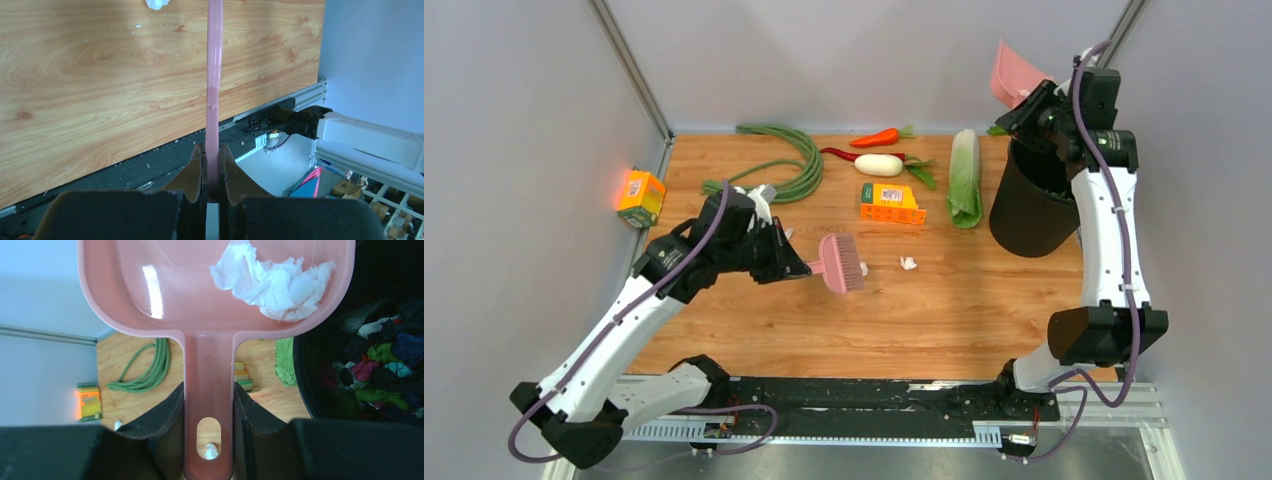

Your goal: Sweep away the paper scraps from the table

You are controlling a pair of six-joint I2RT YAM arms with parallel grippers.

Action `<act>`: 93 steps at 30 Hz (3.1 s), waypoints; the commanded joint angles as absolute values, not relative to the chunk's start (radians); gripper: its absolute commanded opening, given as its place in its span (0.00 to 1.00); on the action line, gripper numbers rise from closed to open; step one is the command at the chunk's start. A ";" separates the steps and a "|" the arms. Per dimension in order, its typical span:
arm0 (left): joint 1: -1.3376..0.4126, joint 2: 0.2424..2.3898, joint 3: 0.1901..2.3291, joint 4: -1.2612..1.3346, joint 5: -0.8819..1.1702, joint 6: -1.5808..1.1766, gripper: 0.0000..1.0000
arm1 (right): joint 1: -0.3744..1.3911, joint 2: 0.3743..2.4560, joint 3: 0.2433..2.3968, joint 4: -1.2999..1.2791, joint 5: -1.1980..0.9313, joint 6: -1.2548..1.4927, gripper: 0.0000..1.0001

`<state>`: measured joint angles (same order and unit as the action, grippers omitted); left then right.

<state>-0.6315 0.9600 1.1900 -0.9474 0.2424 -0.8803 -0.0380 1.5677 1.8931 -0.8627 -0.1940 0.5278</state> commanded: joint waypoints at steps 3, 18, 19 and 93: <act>-0.632 1.011 1.330 -1.020 0.207 -0.778 0.00 | -0.141 1.437 1.764 -0.634 -0.363 0.724 0.00; -0.630 1.034 1.425 -1.206 0.015 -0.710 0.00 | -0.291 1.344 1.511 -0.296 -0.620 1.060 0.00; -0.630 1.035 1.428 -1.206 0.009 -0.707 0.00 | -0.294 1.339 1.497 -0.276 -0.627 1.081 0.00; -0.201 1.285 1.503 -1.160 -0.694 -0.592 0.00 | -0.028 1.039 1.174 -0.334 -0.816 1.253 0.00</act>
<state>-0.2607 1.1908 1.4933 -1.2583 -0.5488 -0.6662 -0.0978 1.0698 1.1587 -0.1955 -0.8009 1.3315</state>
